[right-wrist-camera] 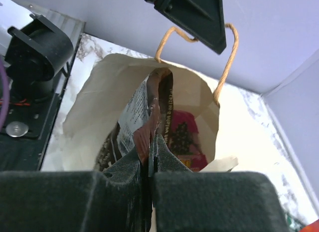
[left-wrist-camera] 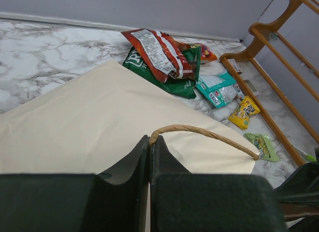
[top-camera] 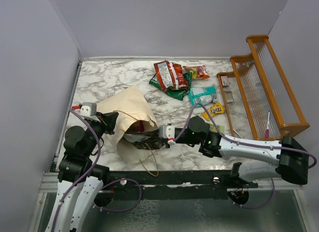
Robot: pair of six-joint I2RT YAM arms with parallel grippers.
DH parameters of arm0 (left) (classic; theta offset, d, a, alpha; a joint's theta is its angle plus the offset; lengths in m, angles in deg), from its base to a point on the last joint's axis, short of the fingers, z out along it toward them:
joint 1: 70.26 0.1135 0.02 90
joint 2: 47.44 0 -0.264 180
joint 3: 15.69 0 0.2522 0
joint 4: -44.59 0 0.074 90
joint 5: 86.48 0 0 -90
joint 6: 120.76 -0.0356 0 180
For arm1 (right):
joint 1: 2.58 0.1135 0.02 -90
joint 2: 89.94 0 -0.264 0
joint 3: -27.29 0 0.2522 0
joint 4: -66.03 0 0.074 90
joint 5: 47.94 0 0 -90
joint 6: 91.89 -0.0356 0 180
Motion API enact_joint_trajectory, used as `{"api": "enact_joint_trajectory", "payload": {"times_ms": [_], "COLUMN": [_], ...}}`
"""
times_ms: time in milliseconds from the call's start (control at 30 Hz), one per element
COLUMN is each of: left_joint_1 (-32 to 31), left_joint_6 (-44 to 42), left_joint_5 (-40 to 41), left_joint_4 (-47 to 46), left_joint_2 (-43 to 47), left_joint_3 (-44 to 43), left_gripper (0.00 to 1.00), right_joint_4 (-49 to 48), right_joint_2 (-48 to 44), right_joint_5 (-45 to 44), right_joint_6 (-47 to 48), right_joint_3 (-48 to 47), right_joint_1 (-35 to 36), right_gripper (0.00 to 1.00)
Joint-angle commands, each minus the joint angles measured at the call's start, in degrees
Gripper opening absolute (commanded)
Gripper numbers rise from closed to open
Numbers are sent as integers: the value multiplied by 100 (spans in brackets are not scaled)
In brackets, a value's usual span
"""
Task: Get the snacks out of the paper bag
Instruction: Take out the snack from the paper bag, then place the snack at the center of the board.
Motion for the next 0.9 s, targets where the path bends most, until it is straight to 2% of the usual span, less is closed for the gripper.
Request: {"api": "enact_joint_trajectory", "payload": {"times_ms": [0,167,300,400,533,633,767,867], "left_joint_1": [0,0,1,0,0,0,0,0], "left_joint_6": [19,27,31,26,33,33,26,31], "left_joint_5": [82,88,86,104,128,135,142,153], "left_joint_4": [-69,-65,-62,-55,-47,-53,-52,-41], "left_joint_2": [56,49,38,57,57,57,62,70], "left_joint_3": [17,17,17,15,17,17,17,17], "left_gripper": [0,0,0,0,0,0,0,0], "right_joint_4": [524,1363,1929,1990,2421,2999,2851,2545], "right_joint_2": [-519,-1392,-2396,-3056,-3412,-3479,-3659,-3687], "right_joint_5": [-126,-235,274,265,-530,-720,-1474,-2568], "right_joint_6": [-992,-1439,-845,-818,-1339,-1208,-1134,-1167], "right_joint_3": [-185,-319,-398,-408,-1008,-1516,-1633,-1589], "right_joint_1": [36,36,36,36,35,36,36,35], "right_gripper": [1,1,1,1,1,1,1,1]}}
